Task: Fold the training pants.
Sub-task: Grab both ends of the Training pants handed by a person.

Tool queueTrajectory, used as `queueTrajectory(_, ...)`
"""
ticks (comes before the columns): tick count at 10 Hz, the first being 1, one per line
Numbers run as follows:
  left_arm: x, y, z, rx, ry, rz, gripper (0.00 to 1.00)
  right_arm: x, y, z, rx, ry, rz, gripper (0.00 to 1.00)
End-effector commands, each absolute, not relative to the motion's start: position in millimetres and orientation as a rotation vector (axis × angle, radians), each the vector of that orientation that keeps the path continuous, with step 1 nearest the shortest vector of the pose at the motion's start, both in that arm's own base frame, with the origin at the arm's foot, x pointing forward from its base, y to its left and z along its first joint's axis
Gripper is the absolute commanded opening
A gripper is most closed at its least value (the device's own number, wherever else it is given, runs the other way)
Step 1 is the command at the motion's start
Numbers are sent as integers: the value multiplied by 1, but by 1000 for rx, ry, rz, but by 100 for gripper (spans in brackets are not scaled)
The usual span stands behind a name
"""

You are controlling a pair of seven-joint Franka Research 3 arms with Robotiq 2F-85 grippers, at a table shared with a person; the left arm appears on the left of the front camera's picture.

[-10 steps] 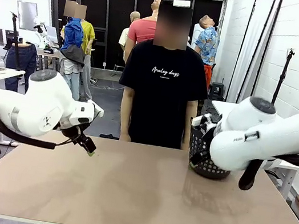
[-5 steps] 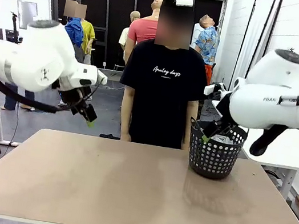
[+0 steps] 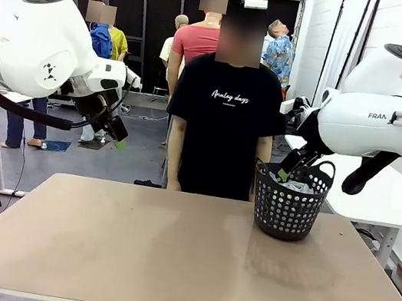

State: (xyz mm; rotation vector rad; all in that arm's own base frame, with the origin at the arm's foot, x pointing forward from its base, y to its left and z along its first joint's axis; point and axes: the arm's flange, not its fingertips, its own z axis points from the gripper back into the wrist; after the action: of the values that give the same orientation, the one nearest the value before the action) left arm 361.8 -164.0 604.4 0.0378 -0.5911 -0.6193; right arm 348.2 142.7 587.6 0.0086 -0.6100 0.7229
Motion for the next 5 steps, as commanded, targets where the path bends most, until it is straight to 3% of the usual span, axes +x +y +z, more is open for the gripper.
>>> queueTrajectory(1,355,-162,603,49,-596,-634,100,341,139,586,-16,-611,740,100)
queueTrajectory(5,359,-164,607,38,-598,-621,100,344,144,590,3,-617,727,100)
